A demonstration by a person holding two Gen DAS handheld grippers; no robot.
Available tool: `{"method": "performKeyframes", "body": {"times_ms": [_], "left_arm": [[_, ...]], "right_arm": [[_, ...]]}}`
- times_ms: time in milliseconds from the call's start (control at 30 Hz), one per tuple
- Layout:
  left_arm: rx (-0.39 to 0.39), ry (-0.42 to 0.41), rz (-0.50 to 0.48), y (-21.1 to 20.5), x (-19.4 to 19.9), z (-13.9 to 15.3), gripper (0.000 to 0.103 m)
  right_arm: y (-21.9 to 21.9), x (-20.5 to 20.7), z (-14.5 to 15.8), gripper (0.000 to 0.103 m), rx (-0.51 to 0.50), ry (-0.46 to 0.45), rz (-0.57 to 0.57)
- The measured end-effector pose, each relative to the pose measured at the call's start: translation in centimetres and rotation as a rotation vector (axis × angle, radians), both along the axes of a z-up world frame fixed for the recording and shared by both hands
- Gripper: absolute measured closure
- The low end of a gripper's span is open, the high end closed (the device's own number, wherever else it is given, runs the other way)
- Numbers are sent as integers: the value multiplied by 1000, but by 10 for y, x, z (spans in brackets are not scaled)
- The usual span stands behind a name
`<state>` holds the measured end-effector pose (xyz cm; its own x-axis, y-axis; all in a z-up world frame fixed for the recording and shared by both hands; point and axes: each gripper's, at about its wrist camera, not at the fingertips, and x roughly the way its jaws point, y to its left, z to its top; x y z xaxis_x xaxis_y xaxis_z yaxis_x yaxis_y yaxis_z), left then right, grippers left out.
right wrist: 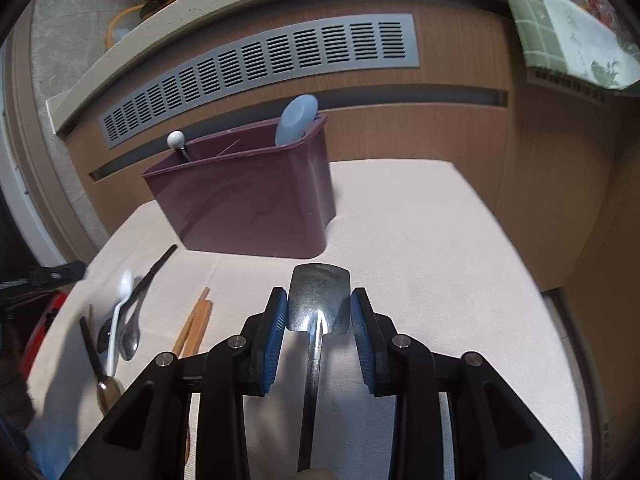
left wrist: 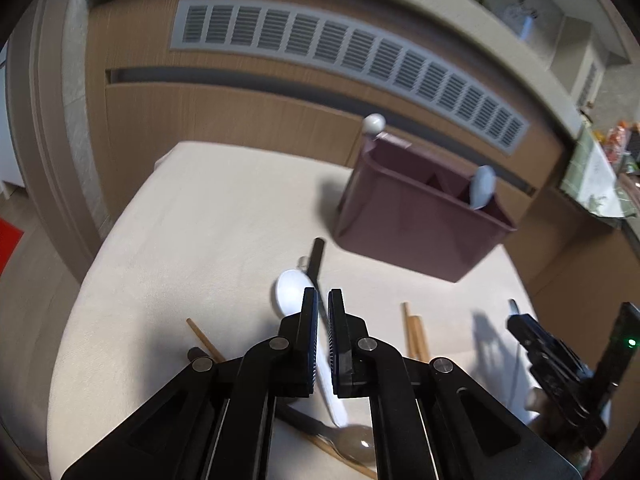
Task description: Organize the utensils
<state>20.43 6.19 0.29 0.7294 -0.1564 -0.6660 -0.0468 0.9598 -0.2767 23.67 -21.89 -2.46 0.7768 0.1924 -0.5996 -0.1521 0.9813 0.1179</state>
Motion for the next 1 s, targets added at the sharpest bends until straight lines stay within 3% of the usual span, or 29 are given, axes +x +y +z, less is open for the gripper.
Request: {"method": "performKeyframes", "body": {"times_ms": [133,400,433,500,567,667,767,867,1000], "left_arm": [[24,-30,-14,-4,-15,8,98],[5,48,32,4,-21,-15,91],[-17,60,35,7,-21,-19,88],[-59,70,35,11,-24,-25,60],[-86,70,21,15,-28,-31,40],[-75,74,2,14,-29,-37,23],[-56,105,-26,7,-23,-40,22],[-8,129,13,5,-20,-43,26],[-49,150,42,10,-12,-47,36]], "right_arm": [[3,-13,11,73,-20,-29,-2],[12,-49,33,74,-92,-89,26],[13,-53,34,74,-105,-98,31],[15,-59,36,74,-122,-113,37],[18,-63,37,75,-134,-119,48],[19,-61,35,78,-134,-101,63],[20,-57,26,79,-131,-70,66],[21,-56,20,79,-128,-53,70],[22,-56,14,79,-144,-32,83]]}}
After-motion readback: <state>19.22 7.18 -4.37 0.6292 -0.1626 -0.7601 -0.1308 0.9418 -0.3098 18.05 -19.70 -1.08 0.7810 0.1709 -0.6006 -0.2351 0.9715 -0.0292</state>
